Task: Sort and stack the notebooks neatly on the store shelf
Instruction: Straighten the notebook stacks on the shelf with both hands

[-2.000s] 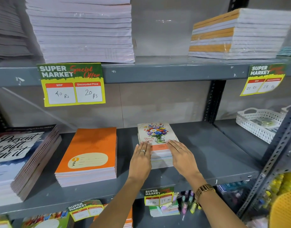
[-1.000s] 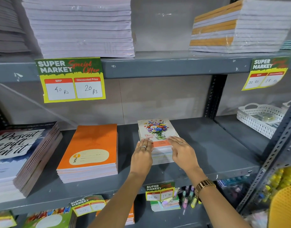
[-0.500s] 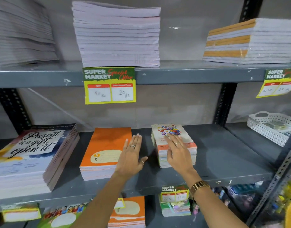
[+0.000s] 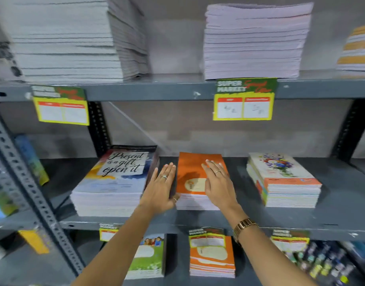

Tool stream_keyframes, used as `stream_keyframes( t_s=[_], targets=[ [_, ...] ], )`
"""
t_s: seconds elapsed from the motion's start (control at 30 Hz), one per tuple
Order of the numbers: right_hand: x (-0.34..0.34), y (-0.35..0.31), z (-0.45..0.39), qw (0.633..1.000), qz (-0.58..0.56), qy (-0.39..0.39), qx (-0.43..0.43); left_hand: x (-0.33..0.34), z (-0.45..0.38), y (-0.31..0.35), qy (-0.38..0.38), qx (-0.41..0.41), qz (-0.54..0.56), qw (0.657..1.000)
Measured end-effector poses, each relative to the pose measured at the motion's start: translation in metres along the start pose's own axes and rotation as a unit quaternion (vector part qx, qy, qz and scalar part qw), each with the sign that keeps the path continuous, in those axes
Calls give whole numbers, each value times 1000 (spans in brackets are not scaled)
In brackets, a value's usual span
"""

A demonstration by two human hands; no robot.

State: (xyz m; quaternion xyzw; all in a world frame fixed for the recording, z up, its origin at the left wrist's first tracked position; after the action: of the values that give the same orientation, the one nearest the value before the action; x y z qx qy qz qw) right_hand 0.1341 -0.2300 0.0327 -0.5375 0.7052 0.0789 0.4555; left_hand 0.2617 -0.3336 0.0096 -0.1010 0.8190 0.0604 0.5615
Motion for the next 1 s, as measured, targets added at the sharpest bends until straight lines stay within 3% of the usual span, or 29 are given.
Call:
stream_keyframes(
  t_s=[0.37, 0.7, 1.0],
  targets=[
    [73, -137, 18, 992, -49, -88, -80, -21, 96, -101, -64, -79, -50, 994],
    [130, -182, 37, 968, -18, -236, -85, -21, 143, -151, -96, -118, -28, 988],
    [135, -186, 41, 970, 17, -225, -93, -32, 164, -168, 1, -126, 25, 992]
  ],
)
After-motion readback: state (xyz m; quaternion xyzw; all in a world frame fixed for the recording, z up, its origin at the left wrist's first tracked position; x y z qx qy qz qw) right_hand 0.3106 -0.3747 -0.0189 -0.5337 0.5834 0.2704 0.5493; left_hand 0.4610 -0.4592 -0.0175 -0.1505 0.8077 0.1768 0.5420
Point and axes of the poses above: each hand's wrist, its own z-axis away from the middle knuckle, its own x-axis out of the palm, y = z × x, the point moved 7 cm from there along -z, towards the middle knuckle, and after that the axes turned 15 degrees about x, right-handed, at the moved point
